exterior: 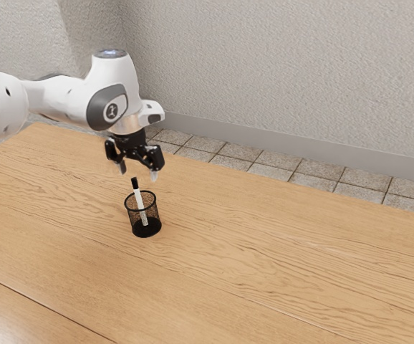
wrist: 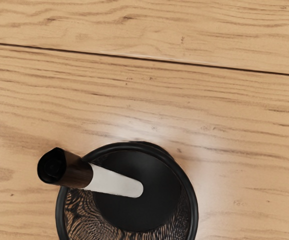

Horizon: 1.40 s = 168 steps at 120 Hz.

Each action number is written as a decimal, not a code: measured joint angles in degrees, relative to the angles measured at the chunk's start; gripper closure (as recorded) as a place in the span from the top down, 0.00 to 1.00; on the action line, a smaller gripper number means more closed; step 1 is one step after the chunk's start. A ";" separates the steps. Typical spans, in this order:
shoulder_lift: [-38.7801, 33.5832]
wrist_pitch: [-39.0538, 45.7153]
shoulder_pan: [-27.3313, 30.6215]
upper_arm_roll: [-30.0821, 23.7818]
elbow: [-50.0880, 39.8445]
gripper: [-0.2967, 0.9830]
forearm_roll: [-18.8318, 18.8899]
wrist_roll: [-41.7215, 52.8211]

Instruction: Take the marker out of the pen holder and place it to the left of the pen holder.

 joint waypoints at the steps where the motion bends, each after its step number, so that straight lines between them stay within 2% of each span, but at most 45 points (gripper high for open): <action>1: 0.38 0.22 0.04 0.00 0.32 0.77 -0.07 -0.02; 49: 6.99 4.84 1.72 1.38 4.38 0.77 -3.14 -0.07; 108: 9.35 7.22 3.51 2.13 3.59 0.77 -6.80 1.58; 128: 8.01 8.45 3.52 2.21 0.71 0.77 -7.85 1.99; 132: 7.91 8.62 3.52 2.21 0.58 0.74 -7.83 2.06; 152: 7.29 8.88 3.46 2.55 0.64 0.42 -6.37 2.97; 168: 7.08 8.95 3.43 2.57 0.68 0.27 -5.22 3.47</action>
